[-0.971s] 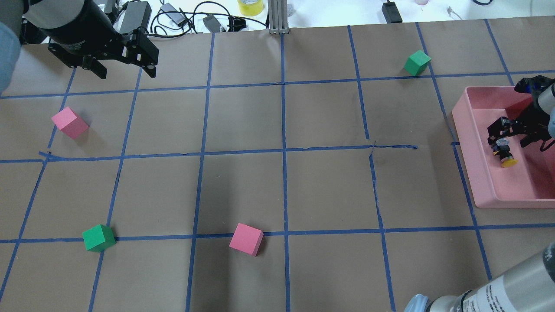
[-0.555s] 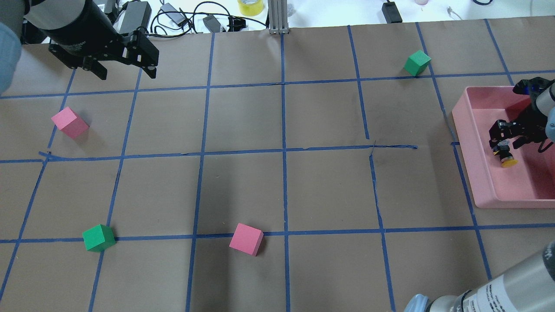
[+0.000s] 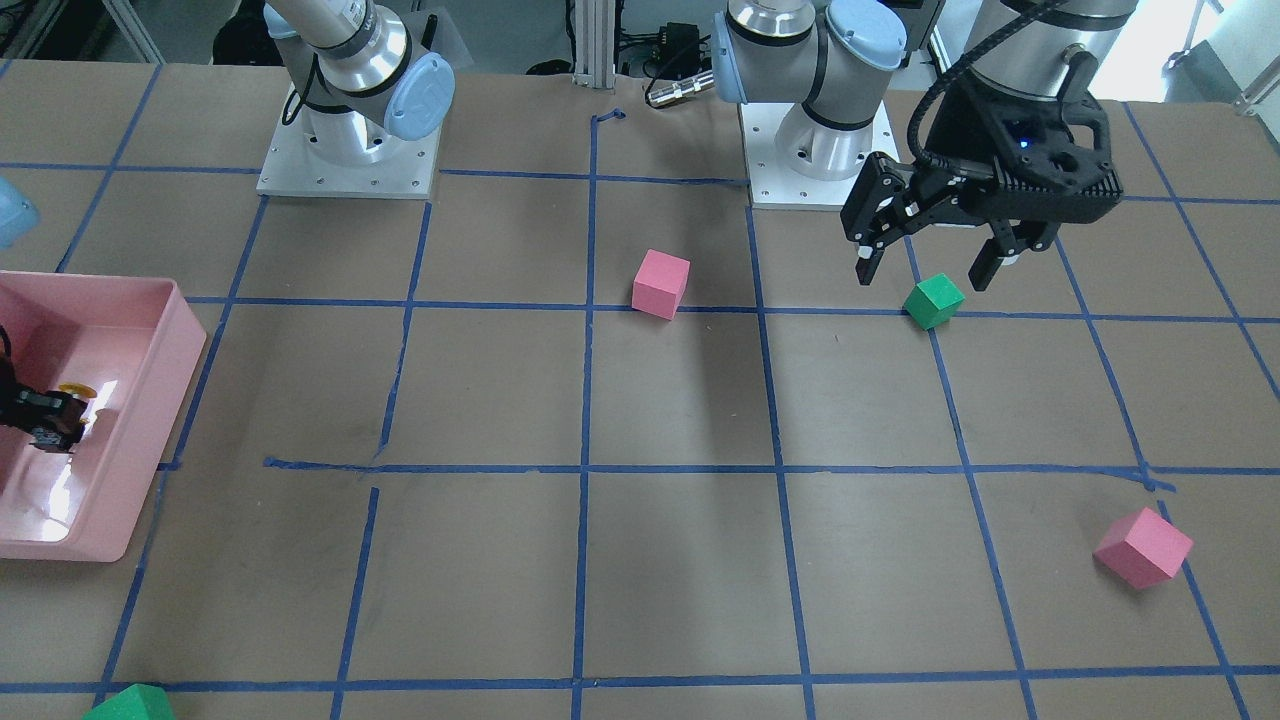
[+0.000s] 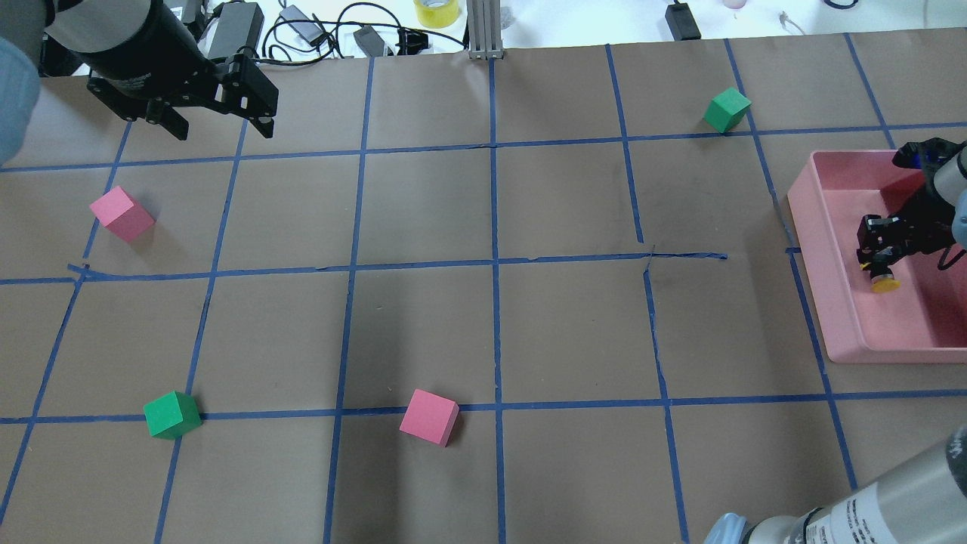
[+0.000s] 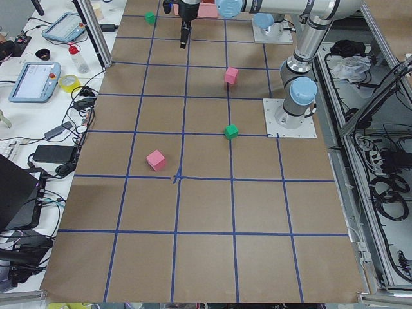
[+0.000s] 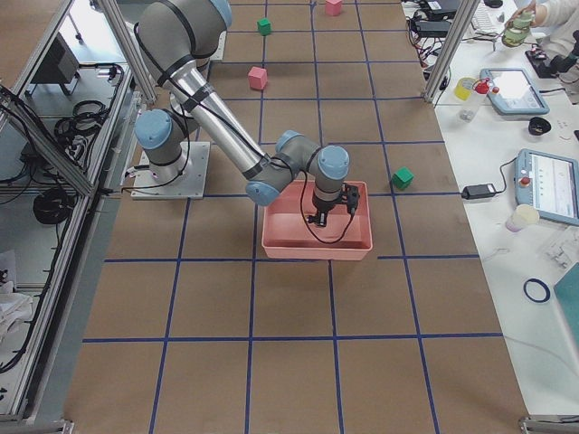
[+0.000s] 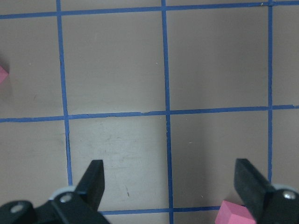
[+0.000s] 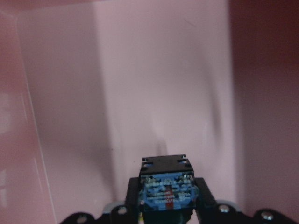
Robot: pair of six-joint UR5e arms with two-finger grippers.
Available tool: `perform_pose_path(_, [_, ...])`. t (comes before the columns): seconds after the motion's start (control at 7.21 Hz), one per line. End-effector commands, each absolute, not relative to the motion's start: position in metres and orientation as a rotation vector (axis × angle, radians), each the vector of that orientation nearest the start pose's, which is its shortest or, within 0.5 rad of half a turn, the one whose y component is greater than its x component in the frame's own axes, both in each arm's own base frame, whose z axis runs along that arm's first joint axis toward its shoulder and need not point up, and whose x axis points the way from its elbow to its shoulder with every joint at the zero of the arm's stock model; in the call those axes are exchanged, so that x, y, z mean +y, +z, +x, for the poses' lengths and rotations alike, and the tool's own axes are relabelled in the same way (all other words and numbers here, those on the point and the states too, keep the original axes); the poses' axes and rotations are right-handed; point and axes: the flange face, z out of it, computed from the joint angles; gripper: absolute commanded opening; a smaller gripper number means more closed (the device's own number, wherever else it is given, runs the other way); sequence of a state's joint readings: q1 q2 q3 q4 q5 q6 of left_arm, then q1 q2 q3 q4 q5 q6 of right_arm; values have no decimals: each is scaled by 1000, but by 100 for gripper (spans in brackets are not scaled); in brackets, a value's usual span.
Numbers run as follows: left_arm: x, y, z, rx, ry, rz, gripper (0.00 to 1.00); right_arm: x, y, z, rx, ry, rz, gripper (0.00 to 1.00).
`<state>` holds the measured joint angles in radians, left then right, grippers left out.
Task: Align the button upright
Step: 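Lift the button out of the tray and carry it to the table center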
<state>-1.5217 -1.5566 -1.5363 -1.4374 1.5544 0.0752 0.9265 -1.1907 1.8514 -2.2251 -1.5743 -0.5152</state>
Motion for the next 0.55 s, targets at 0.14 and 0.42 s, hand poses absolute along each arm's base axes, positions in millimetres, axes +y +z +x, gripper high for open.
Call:
perform_pose_path(0.14, [-508, 526, -109, 3126, -284, 42, 100, -529, 315, -215, 3131, -65, 120, 0])
perform_pose_path(0.42, [-508, 526, -110, 3128, -287, 42, 100, -557, 385, -180, 3087, 48, -38, 0])
